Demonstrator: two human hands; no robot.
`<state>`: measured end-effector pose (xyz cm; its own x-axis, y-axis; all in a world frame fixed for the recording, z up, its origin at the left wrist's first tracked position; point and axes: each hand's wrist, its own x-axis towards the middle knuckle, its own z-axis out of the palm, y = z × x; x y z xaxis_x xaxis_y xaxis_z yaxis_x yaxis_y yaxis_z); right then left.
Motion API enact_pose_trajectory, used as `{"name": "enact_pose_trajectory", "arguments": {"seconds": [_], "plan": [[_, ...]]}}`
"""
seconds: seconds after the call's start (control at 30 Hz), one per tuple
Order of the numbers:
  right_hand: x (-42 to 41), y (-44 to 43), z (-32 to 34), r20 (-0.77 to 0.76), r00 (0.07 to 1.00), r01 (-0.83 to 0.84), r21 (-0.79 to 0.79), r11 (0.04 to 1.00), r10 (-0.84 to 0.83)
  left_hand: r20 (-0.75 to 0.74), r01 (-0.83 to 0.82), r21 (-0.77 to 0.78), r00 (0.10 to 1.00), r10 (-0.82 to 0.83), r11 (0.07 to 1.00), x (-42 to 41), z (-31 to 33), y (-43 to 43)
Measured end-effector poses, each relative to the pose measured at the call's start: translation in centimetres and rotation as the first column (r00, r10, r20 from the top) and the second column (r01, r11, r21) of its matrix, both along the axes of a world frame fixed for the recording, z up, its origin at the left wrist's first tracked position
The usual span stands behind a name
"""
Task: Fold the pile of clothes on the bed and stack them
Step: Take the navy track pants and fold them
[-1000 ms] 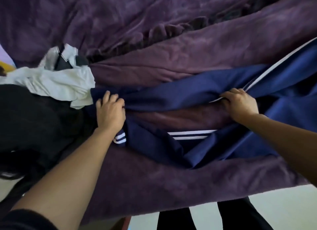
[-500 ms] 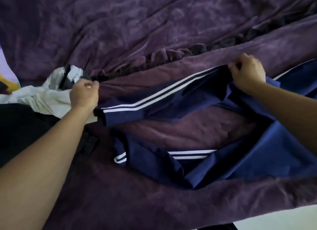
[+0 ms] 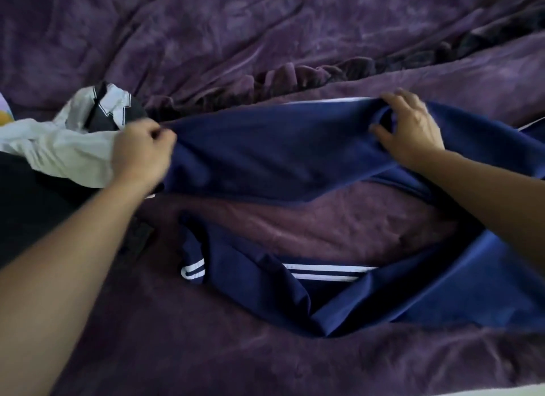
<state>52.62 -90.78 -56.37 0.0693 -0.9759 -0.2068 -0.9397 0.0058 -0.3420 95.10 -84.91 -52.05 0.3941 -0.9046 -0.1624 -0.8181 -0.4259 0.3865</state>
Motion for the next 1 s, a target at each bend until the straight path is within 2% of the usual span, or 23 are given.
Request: {"name": "enact_pose_trajectory", "arguments": {"seconds": [0.1,0.2,0.27,0.33,0.4,0.47,0.5,0.57,0.67,0.8,0.9,1.0], "plan": [[-0.2,-0.3,1.4,0.068,0.997,0.054,-0.137,0.989,-0.045,0.005,-0.218,0.015,0.976,0.218,0.976,3.7,1.3,-2.4],[-0.3,2.5,1.6,-0.006,0.999,-0.054,-0.208,0.977,0.054,0.167,-0.283,0.003,0.946,0.278,0.959,3.7,1.5,-1.6],[-0.2,5.0,0.9,-0.049,0.988,-0.154,-0.171,0.973,0.148,0.227,-0.129,-0.111,0.962,0.152,0.985,1.6,1.1,0.2],[0.6,7.5,-0.2,-0.062,0.957,-0.291,-0.139,0.947,0.285,0.238,0.168,-0.135,0.962,-0.132,0.977,-1.7,0.1,3.1],[1.8,9.3,-1.2,-0.067,0.912,-0.409,-0.102,0.907,0.404,0.276,0.433,0.019,0.864,-0.421,0.901,-4.8,-1.8,6.2],[2.7,9.8,-2.0,-0.087,0.900,-0.430,-0.032,0.902,0.426,0.281,0.496,0.248,0.785,-0.552,0.832,-6.3,-3.6,8.4],[2.9,9.5,-2.3,-0.102,0.915,-0.394,-0.005,0.919,0.392,0.285,0.455,0.327,0.788,-0.546,0.828,-6.3,-4.3,8.9],[2.7,8.2,-2.7,-0.125,0.956,-0.263,0.036,0.964,0.266,0.306,0.350,0.377,0.827,-0.472,0.858,-5.3,-5.2,8.5],[2.2,6.9,-2.9,-0.171,0.963,-0.188,0.131,0.973,0.209,0.353,0.342,0.425,0.790,-0.502,0.838,-4.1,-5.0,7.7],[0.8,6.9,-1.3,-0.085,0.978,-0.192,0.006,0.981,0.192,0.371,0.191,0.259,0.885,-0.280,0.947,-1.4,-2.5,7.9],[0.0,9.1,0.2,-0.035,0.949,-0.316,-0.073,0.946,0.314,0.382,0.183,0.192,0.891,-0.246,0.964,0.5,-1.1,9.1],[0.4,13.7,1.4,-0.094,0.879,-0.474,-0.076,0.877,0.467,0.343,0.337,0.150,0.864,-0.369,0.930,-0.4,0.1,12.1]]}}
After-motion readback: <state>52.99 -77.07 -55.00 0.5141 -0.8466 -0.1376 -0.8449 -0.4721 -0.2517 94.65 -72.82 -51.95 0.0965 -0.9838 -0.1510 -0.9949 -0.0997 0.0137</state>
